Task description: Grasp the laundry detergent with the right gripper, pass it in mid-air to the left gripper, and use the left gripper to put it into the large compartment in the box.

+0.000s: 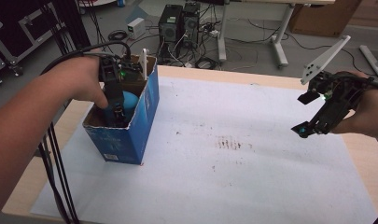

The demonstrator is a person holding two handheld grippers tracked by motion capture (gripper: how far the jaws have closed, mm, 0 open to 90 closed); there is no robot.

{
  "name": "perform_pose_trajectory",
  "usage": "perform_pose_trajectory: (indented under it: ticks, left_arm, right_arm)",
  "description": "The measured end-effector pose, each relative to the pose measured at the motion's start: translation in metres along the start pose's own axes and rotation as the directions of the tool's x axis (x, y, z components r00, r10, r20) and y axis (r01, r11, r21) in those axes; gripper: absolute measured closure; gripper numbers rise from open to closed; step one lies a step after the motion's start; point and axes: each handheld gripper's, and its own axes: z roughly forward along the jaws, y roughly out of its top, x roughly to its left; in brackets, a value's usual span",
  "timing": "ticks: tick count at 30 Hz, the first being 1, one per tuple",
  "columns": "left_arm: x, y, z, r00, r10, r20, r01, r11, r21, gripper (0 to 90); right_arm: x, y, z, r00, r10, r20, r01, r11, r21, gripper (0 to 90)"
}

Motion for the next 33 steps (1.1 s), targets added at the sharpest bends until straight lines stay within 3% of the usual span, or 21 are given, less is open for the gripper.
perform_pose_trajectory:
  ticks: [19, 22, 26, 33]
  left_arm:
    - [-0.003, 0.003, -0.052, 0.9992, -0.02, -0.034, 0.02, 0.9996, -0.02, 20.5]
    - [-0.007, 0.007, -0.061, 0.999, -0.006, -0.045, 0.005, 0.9997, -0.024, 19.6]
    - [-0.016, 0.014, -0.072, 0.9985, 0.042, -0.035, -0.043, 0.9988, -0.022, 19.5]
    - [-0.032, 0.029, -0.083, 0.9922, 0.119, -0.035, -0.12, 0.9922, -0.032, 16.7]
  right_arm:
    - [-0.003, 0.003, -0.004, 0.9996, -0.025, -0.011, 0.025, 0.999, 0.021, 0.6]
    - [-0.005, 0.003, -0.006, 0.9995, -0.03, -0.013, 0.03, 0.999, 0.023, 0.6]
    - [-0.007, 0.006, -0.007, 0.9986, -0.047, -0.023, 0.048, 0.999, 0.022, 0.6]
    - [-0.01, 0.01, -0.005, 0.9965, -0.076, -0.035, 0.078, 0.996, 0.053, 0.6]
